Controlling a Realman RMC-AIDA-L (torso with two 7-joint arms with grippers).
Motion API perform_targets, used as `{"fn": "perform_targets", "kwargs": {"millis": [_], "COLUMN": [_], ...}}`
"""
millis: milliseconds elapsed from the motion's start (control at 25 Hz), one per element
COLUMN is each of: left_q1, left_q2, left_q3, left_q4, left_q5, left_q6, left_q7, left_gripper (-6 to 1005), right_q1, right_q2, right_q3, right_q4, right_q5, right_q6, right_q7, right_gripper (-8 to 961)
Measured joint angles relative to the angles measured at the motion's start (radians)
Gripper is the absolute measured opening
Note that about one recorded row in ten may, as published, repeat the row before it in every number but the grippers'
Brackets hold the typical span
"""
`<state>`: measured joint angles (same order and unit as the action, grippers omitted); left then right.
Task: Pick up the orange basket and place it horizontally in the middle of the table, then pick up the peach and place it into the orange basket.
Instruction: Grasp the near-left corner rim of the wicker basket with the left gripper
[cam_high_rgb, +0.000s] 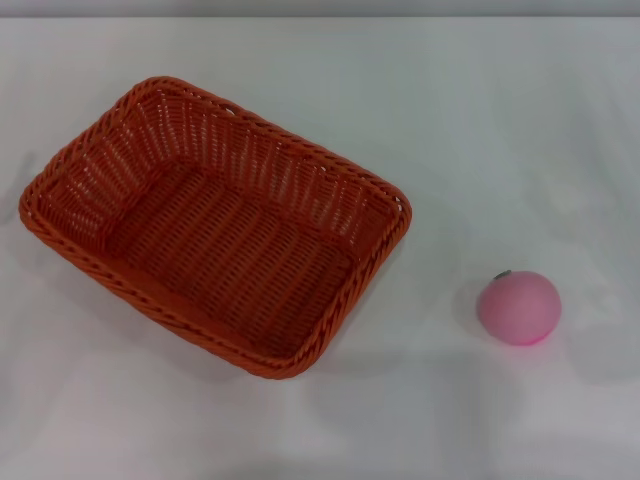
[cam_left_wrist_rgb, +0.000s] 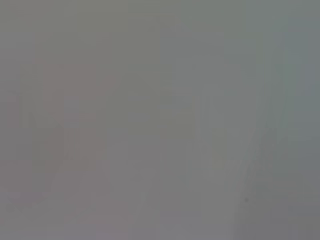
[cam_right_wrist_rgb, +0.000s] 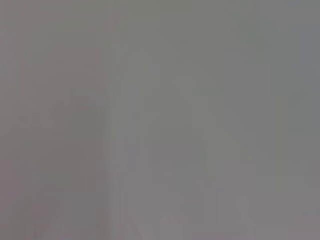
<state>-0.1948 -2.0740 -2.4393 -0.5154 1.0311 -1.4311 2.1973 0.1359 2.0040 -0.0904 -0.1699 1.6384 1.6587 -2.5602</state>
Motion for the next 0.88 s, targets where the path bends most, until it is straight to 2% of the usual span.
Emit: {"fn": "perform_targets", "kwargs": {"millis": [520,680,800,880], "left_q1": [-0.004,0.002,0.008,0.004], "left_q2": [0.005,0.006,0.007,0.015], "left_q3": [0.006,0.003,0.001,0.000], "left_q4": [-0.018,-0.150,-0.293,-0.379], "left_q5": [0.018,0.119,0.243,0.340], "left_q6": [0.004,0.060,0.120,0.138], "left_q7": [-0.042,-0.188,-0.377,-0.511], "left_gripper": [877,876,876,876], "right_q1": [0.002,0.007,0.014,0.019], "right_q2": [0.001,0.001,0.001,0.001], "right_q3": [0.000,0.000,0.000,0.000], "right_q4": [0.006,0.009,0.006,0.004], "right_q5": [-0.001,0.000,0.000,0.000], "right_q6": [-0.002,-0.003,-0.003,-0.005], "right_q7": [0.000,0.000,0.000,0.000], "right_gripper": [837,837,837,837]}}
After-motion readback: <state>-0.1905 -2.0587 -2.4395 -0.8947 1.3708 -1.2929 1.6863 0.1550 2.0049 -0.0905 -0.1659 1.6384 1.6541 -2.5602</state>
